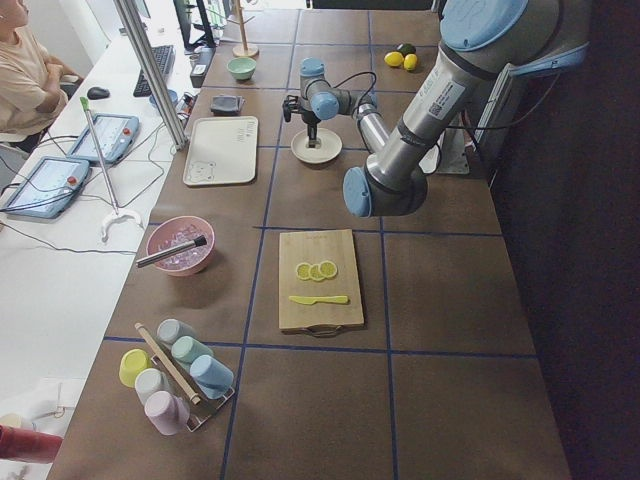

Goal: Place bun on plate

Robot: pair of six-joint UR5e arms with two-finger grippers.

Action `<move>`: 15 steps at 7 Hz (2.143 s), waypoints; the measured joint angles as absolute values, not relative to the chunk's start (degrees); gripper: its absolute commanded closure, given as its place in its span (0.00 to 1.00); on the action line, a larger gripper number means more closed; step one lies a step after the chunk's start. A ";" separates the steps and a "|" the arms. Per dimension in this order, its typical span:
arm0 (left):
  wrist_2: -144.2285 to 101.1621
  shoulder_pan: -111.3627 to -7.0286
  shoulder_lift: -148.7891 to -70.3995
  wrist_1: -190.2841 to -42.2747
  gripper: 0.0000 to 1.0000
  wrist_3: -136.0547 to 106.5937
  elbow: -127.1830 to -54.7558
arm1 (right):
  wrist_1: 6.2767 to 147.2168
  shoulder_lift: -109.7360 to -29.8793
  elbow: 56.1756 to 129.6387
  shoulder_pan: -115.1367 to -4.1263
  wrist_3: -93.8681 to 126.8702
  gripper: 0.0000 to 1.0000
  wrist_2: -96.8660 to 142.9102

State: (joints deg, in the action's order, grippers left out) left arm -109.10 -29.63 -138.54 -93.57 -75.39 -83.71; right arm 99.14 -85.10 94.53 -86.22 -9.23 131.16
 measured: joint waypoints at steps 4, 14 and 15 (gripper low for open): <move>-106.72 -26.87 -140.22 -97.24 0.00 -75.79 -78.39 | 99.14 -85.32 94.65 -86.22 -9.23 0.00 131.73; -131.68 -65.69 -102.17 -93.94 0.00 -16.50 -98.28 | 99.14 -85.33 94.45 -86.22 -9.31 0.00 131.75; -133.32 -72.44 -97.36 -93.94 0.00 -7.59 -97.46 | 99.14 -85.40 94.47 -86.22 -9.32 0.00 131.75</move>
State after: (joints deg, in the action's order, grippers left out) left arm -133.32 -72.44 -97.36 -93.94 -7.59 -97.46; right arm 99.14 -85.40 94.47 -86.22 -9.32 131.75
